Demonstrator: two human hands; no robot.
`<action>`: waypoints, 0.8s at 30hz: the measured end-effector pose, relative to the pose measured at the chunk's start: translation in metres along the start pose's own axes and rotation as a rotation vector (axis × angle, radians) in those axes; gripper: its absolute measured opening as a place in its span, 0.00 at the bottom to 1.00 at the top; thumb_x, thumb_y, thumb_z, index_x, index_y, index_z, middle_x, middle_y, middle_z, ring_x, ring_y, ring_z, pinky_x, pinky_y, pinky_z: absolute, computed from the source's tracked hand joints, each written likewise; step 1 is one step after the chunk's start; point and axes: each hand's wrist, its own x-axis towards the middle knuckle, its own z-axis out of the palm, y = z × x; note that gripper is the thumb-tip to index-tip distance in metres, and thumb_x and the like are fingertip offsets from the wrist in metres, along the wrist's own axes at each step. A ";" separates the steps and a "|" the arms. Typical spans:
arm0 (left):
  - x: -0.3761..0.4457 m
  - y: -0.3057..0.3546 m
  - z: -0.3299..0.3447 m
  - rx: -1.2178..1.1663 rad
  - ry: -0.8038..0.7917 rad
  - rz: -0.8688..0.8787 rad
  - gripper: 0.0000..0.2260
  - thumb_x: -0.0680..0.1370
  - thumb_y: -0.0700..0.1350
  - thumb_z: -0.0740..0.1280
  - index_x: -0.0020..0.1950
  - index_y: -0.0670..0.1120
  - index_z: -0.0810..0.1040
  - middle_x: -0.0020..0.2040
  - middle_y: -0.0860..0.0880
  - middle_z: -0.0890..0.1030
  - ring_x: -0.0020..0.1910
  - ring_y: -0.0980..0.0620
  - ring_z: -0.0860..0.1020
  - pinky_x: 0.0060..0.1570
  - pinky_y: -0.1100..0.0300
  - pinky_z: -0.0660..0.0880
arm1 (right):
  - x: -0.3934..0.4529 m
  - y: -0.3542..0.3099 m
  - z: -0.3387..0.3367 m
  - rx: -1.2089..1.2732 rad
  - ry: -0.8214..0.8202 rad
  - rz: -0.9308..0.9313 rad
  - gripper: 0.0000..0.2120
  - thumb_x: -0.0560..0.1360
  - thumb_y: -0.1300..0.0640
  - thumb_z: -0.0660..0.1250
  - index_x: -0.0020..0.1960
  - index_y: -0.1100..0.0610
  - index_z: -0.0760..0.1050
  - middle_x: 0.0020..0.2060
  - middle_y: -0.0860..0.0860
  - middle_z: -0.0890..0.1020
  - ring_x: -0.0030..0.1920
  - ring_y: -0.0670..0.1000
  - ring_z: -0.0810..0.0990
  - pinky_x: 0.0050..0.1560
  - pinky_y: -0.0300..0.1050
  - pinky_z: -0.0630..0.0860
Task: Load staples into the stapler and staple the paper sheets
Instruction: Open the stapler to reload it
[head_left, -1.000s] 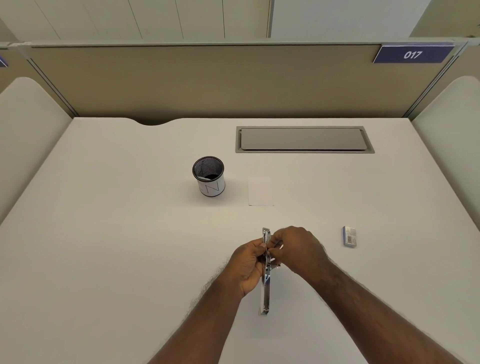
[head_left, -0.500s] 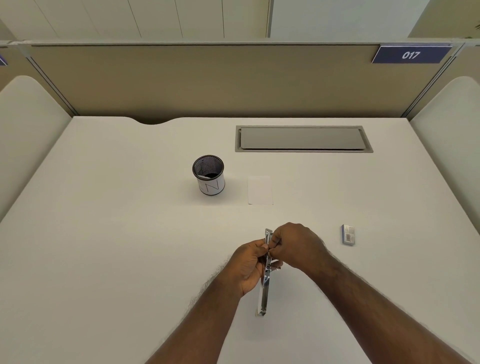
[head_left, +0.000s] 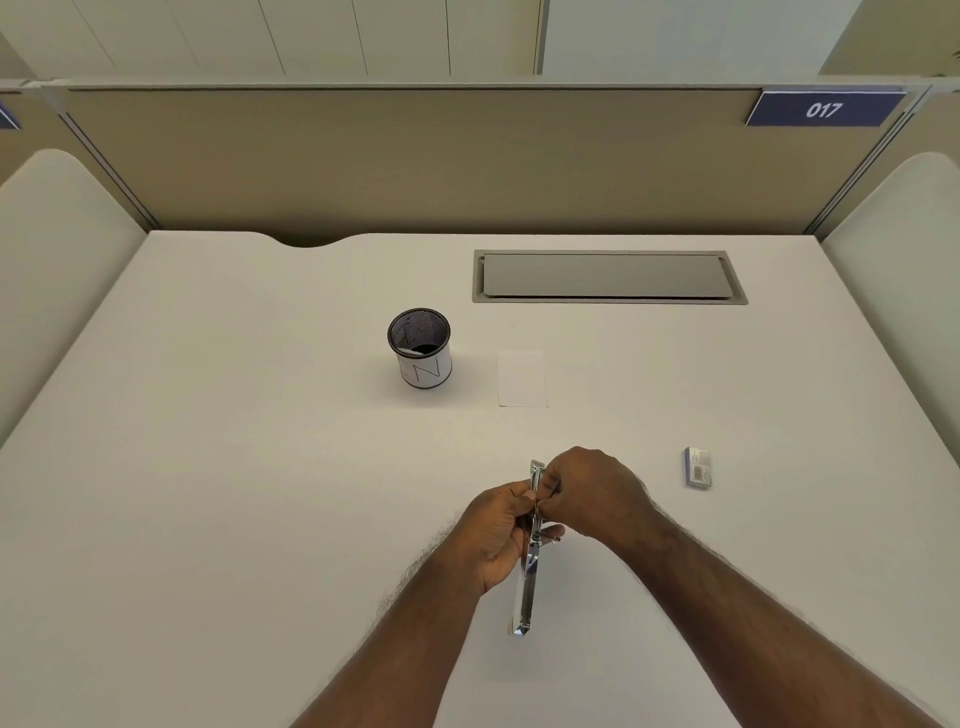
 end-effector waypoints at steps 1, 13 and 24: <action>0.000 -0.001 0.000 0.000 0.000 0.001 0.14 0.81 0.31 0.54 0.54 0.34 0.80 0.44 0.40 0.84 0.40 0.46 0.82 0.54 0.44 0.78 | 0.000 0.001 0.001 -0.016 -0.003 -0.007 0.05 0.64 0.52 0.69 0.38 0.49 0.82 0.31 0.43 0.83 0.30 0.42 0.77 0.29 0.35 0.66; 0.004 -0.002 -0.002 0.017 0.047 0.010 0.16 0.78 0.29 0.55 0.49 0.36 0.82 0.44 0.39 0.84 0.38 0.45 0.81 0.45 0.49 0.78 | 0.005 0.004 0.010 -0.061 -0.004 -0.079 0.08 0.65 0.53 0.65 0.39 0.54 0.81 0.34 0.49 0.84 0.37 0.49 0.82 0.37 0.38 0.74; 0.006 0.002 -0.001 -0.027 0.065 0.030 0.15 0.78 0.30 0.55 0.55 0.33 0.80 0.49 0.36 0.82 0.42 0.44 0.81 0.42 0.53 0.80 | 0.000 0.012 0.018 -0.014 0.155 -0.181 0.07 0.66 0.48 0.66 0.37 0.51 0.77 0.38 0.46 0.79 0.38 0.48 0.78 0.34 0.40 0.69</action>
